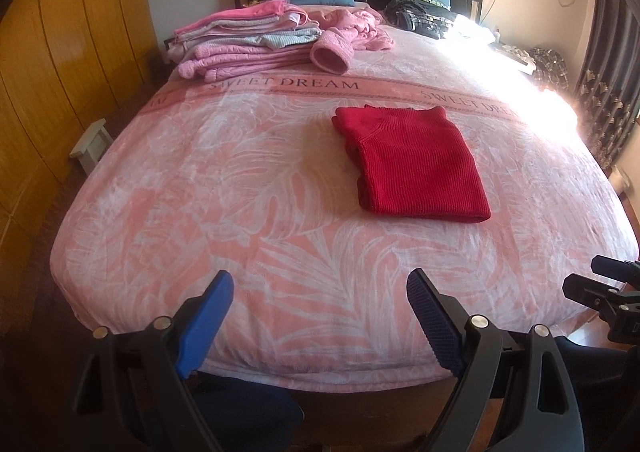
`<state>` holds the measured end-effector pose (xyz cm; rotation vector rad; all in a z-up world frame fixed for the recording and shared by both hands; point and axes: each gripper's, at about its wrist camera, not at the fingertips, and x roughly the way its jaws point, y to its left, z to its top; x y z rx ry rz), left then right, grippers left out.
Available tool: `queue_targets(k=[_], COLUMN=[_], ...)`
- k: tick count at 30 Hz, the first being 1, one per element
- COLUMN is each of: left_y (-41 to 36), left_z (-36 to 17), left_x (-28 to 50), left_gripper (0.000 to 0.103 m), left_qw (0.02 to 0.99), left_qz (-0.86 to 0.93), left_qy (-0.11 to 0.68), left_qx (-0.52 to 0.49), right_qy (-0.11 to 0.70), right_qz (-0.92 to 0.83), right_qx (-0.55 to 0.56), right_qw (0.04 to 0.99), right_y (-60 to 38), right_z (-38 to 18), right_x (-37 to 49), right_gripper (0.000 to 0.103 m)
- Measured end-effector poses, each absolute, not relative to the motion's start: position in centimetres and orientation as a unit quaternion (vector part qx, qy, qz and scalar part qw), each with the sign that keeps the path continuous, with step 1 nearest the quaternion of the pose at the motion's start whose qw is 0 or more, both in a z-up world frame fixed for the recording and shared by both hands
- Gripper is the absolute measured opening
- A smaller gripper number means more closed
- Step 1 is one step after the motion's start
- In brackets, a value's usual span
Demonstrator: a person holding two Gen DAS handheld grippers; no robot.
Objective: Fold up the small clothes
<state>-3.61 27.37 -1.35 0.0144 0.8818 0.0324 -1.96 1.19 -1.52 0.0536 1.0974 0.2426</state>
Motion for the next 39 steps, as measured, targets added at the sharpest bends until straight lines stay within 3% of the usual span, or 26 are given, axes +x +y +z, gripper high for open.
queue_targets(k=[39], left_y=[26.55], left_z=[-1.94], left_x=[-4.24], left_gripper=[0.089], left_qw=[0.905], left_qz=[0.02], left_qy=[0.424], left_qx=[0.028], right_qy=[0.521], right_qz=[0.08], right_qx=[0.014], right_qw=[0.849], right_y=[1.43], right_z=[-2.15], right_x=[-1.58], right_gripper=[0.093])
